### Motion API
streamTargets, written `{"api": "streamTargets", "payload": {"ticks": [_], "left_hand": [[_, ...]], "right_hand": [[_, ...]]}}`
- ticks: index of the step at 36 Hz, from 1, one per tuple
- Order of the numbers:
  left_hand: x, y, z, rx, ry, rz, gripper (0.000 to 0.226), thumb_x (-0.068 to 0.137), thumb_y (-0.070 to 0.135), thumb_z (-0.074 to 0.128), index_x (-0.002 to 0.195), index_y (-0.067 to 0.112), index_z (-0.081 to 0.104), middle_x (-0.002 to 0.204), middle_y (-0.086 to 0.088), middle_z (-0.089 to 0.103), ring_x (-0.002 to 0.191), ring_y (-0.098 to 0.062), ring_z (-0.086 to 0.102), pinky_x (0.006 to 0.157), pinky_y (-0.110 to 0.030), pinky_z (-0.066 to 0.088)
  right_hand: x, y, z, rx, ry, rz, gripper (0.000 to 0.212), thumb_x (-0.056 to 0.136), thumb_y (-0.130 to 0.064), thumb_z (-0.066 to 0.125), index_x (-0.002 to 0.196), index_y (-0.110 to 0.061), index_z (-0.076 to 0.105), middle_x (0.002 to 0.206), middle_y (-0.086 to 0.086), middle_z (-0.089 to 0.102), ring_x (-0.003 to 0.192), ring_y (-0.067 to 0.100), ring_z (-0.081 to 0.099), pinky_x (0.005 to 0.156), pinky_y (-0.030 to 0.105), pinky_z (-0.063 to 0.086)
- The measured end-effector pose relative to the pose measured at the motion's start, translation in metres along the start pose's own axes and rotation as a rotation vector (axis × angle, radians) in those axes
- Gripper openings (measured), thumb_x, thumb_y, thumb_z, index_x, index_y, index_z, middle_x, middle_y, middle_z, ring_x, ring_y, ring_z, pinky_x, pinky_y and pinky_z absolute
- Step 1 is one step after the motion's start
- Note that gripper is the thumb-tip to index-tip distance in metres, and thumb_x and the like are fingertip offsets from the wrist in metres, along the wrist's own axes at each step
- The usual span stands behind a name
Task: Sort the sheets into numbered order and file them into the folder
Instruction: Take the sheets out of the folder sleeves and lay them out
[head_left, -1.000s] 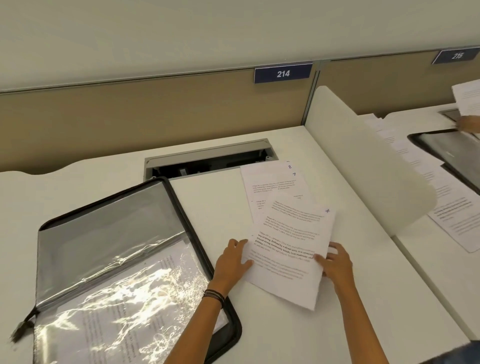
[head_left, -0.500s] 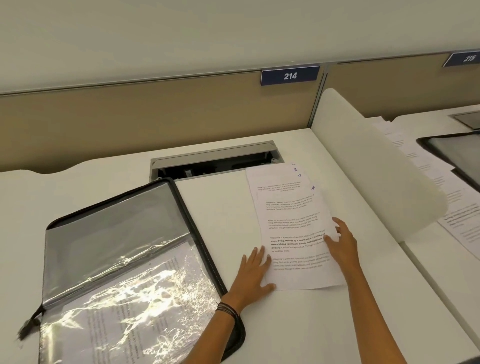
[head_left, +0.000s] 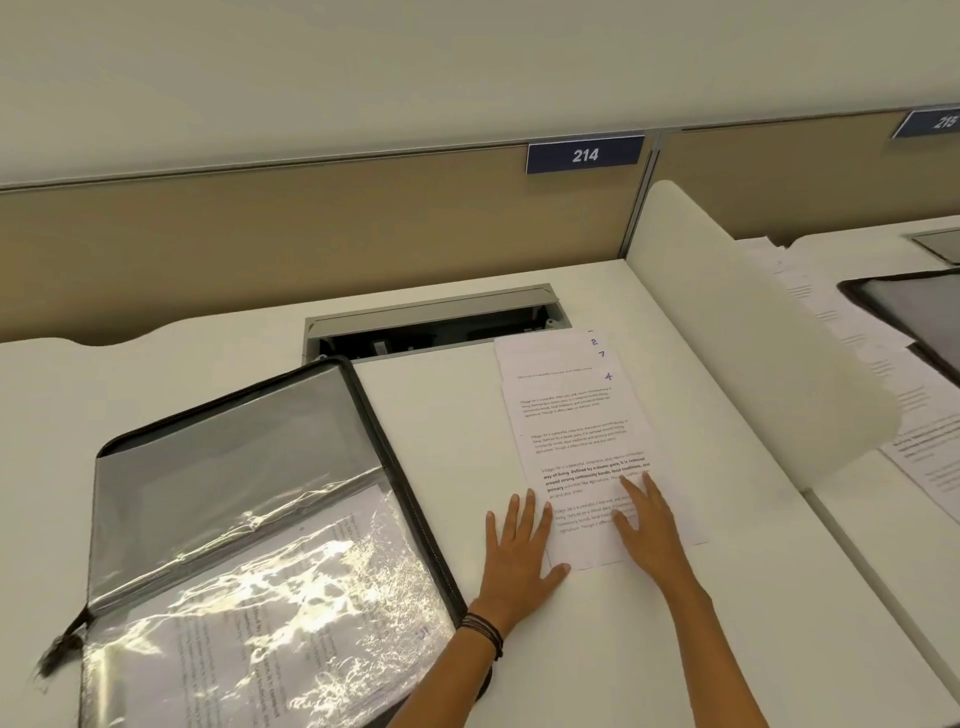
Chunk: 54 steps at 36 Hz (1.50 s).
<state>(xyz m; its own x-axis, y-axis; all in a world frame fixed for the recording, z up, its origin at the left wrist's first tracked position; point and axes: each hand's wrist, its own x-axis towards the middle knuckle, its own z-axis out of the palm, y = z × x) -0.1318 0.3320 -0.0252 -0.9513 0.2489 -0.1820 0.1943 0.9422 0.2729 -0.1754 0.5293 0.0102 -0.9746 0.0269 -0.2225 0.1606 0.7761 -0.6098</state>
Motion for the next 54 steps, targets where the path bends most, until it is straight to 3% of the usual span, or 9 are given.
{"api": "streamTargets", "payload": {"ticks": [4, 8, 11, 16, 24, 29, 36, 49, 54], "left_hand": [[-0.002, -0.007, -0.010, -0.144, -0.070, -0.049, 0.078, 0.092, 0.068, 0.004, 0.151, 0.019, -0.002, 0.155, -0.007, 0.026, 0.146, -0.020, 0.009, 0.116, -0.043, 0.013], [-0.006, -0.017, -0.032, -0.265, -0.123, 0.050, 0.108, 0.062, 0.082, -0.008, 0.149, 0.017, -0.009, 0.155, 0.001, -0.013, 0.146, -0.014, -0.004, 0.117, -0.029, -0.002], [-0.010, -0.023, -0.049, -0.314, -0.181, 0.051, 0.093, 0.080, 0.072, 0.015, 0.152, 0.015, 0.007, 0.160, -0.001, 0.001, 0.147, -0.014, 0.004, 0.111, -0.018, -0.002], [-0.021, -0.047, -0.059, -0.338, -0.059, 0.148, 0.056, 0.101, 0.036, 0.041, 0.151, 0.022, 0.021, 0.159, 0.006, 0.005, 0.146, -0.009, 0.000, 0.111, -0.017, -0.008], [-0.064, -0.105, -0.065, -0.290, 0.124, 0.038, 0.057, 0.099, 0.037, 0.044, 0.150, 0.026, 0.020, 0.153, 0.014, -0.006, 0.143, -0.006, -0.011, 0.116, -0.024, -0.013], [-0.095, -0.140, -0.064, -0.262, 0.148, -0.003, 0.087, 0.076, 0.083, 0.011, 0.147, 0.033, 0.006, 0.156, 0.009, -0.010, 0.143, -0.010, -0.016, 0.113, -0.027, -0.017], [-0.126, -0.168, -0.053, -0.185, 0.047, -0.040, 0.103, 0.062, 0.095, 0.017, 0.143, 0.037, -0.009, 0.152, 0.006, -0.027, 0.140, -0.014, -0.030, 0.105, -0.025, -0.032], [-0.139, -0.176, -0.037, -0.227, 0.112, -0.055, 0.068, 0.071, 0.090, 0.006, 0.123, 0.068, -0.031, 0.154, 0.006, -0.022, 0.136, -0.001, -0.033, 0.111, -0.032, -0.024], [-0.140, -0.176, -0.038, -0.263, 0.097, -0.066, 0.082, 0.068, 0.091, 0.004, 0.139, 0.051, -0.007, 0.155, 0.005, -0.017, 0.143, -0.014, -0.021, 0.108, -0.025, -0.027]], "right_hand": [[-0.004, 0.005, 0.010, -0.031, -0.012, 0.002, 0.050, 0.096, -0.017, 0.052, 0.143, -0.016, 0.036, 0.157, 0.011, 0.013, 0.146, 0.024, 0.011, 0.117, 0.040, 0.007], [-0.005, 0.006, 0.011, 0.057, 0.023, -0.004, 0.045, 0.094, -0.012, 0.054, 0.138, -0.012, 0.045, 0.155, 0.012, 0.020, 0.144, 0.029, 0.018, 0.117, 0.041, 0.015], [-0.010, -0.002, 0.011, 0.137, 0.093, -0.040, 0.040, 0.093, -0.007, 0.055, 0.132, -0.010, 0.051, 0.152, 0.012, 0.028, 0.141, 0.029, 0.025, 0.116, 0.040, 0.022], [-0.024, -0.035, 0.008, 0.309, 0.063, -0.144, 0.030, 0.092, -0.001, 0.054, 0.120, -0.011, 0.060, 0.125, 0.004, 0.055, 0.115, 0.014, 0.052, 0.094, 0.005, 0.034], [-0.048, -0.084, 0.024, 0.367, -0.275, -0.219, 0.029, 0.092, 0.000, 0.051, 0.108, -0.021, 0.062, 0.096, 0.002, 0.069, 0.085, 0.005, 0.065, 0.079, 0.013, 0.049], [-0.062, -0.109, 0.040, 0.327, -0.422, -0.230, 0.021, 0.094, -0.010, 0.053, 0.101, -0.027, 0.062, 0.092, -0.001, 0.070, 0.079, 0.011, 0.068, 0.075, 0.025, 0.055], [-0.079, -0.138, 0.054, 0.261, -0.686, -0.121, 0.024, 0.092, -0.014, 0.055, 0.116, -0.018, 0.057, 0.096, 0.007, 0.067, 0.079, 0.015, 0.069, 0.060, 0.026, 0.056], [-0.089, -0.160, 0.073, 0.170, -0.681, -0.120, 0.039, 0.089, -0.015, 0.062, 0.127, -0.017, 0.051, 0.095, 0.001, 0.062, 0.077, 0.012, 0.067, 0.065, 0.025, 0.057], [-0.091, -0.167, 0.074, 0.179, -0.673, -0.144, 0.044, 0.089, -0.013, 0.062, 0.129, -0.022, 0.047, 0.094, 0.001, 0.063, 0.078, 0.013, 0.065, 0.066, 0.026, 0.058]]}}
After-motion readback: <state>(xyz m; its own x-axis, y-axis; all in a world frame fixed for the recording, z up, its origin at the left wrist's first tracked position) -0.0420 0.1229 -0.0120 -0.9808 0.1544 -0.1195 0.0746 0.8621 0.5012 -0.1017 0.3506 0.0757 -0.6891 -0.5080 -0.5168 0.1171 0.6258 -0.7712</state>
